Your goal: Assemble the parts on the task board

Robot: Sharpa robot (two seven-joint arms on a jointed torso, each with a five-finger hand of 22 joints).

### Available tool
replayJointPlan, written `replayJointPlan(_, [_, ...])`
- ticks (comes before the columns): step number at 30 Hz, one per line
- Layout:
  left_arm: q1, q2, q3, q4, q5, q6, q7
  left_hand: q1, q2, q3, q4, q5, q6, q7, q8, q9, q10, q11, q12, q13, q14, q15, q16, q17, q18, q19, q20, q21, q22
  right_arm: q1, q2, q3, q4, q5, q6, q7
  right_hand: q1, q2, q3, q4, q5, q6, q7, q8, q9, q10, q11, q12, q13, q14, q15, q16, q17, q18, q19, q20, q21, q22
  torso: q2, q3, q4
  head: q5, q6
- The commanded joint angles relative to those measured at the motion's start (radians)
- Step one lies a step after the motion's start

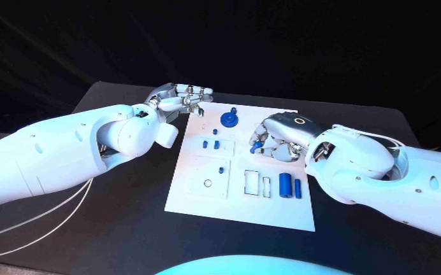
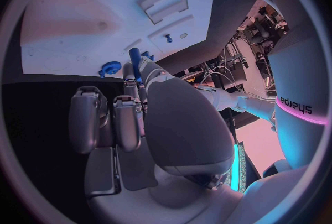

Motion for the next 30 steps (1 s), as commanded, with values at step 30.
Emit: replayJointPlan(30, [0.001, 0.021, 0.000, -0.009, -0.003, 0.019, 0.005, 0.008, 0.008, 0.000, -0.009, 0.004, -0.004, 0.001, -0.001, -0.001, -0.006, -0.002, 0.007, 0.001, -0.007, 0.001, -0.006, -0.001, 0.014, 0.003, 0.000, -0.004, -0.001, -0.132, 0.292, -0.013, -0.138, -0.027, -0.003, 0.031, -0.015, -0.020, 0.044, -0.014, 0.014, -0.001, 0.012, -0.013, -0.002, 0.037, -0.024, -0.023, -0.001, 0.054, 0.008, 0.002, 0.002, -0.009, 0.013, 0.003, -0.008, 0.194, 0.001, -0.0009, 0.0031, 0.060, -0.026])
